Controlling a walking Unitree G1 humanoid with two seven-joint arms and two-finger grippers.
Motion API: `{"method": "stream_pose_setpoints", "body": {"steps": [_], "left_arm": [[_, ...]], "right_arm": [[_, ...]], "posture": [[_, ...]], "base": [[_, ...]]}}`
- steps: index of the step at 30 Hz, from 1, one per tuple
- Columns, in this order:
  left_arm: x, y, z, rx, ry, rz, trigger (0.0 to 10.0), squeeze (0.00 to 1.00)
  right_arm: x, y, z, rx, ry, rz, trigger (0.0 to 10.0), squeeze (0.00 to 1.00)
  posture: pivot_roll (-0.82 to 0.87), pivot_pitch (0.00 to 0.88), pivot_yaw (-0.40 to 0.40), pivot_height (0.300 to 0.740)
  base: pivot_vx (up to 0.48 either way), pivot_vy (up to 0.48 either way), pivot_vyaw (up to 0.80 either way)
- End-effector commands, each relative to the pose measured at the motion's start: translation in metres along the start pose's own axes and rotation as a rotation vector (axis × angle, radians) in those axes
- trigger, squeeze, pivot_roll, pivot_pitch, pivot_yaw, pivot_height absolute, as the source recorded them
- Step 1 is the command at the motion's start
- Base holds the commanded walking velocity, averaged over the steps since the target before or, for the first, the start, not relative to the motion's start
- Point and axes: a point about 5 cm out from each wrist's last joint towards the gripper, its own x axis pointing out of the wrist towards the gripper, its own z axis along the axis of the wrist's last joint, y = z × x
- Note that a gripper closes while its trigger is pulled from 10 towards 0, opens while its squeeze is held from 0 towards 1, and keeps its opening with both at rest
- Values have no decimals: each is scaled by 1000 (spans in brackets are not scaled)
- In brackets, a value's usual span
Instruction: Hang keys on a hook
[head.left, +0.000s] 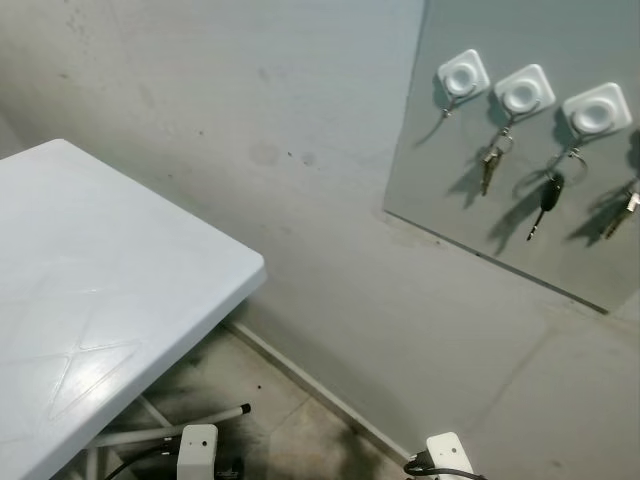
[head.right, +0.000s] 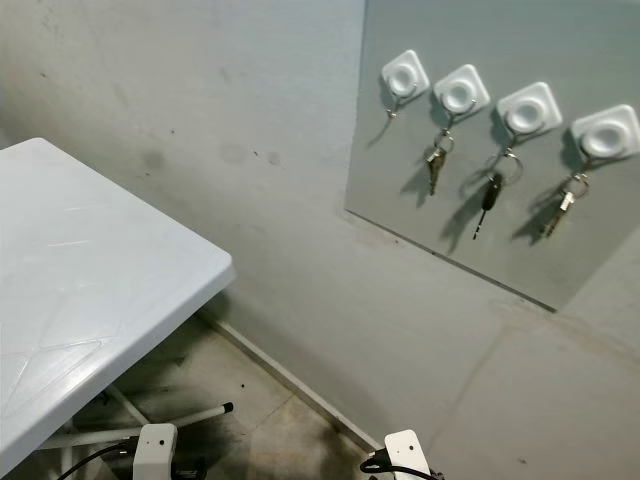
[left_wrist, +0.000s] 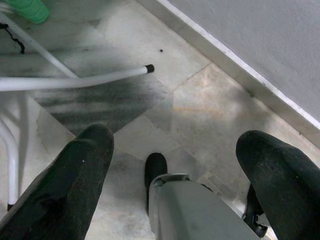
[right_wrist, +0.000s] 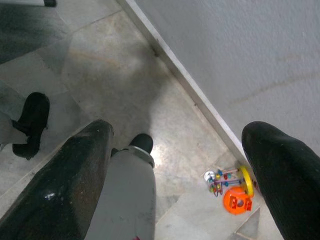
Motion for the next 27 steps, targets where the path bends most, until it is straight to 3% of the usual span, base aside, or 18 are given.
{"method": "stream_pose_setpoints", "body": {"steps": [1, 27], "left_arm": [[0, 1, 0, -1, -3, 11, 10000, 0], [0, 6, 3, 13, -12, 24, 10000, 0]], "right_arm": [[0, 0, 3, 0, -14, 5, 10000, 0], [2, -2, 10, -23, -32, 9, 10000, 0]], "posture": [[-75, 0, -14, 740], [-64, 0, -20, 740]], "base": [[0, 0, 800], [0, 0, 800]]}}
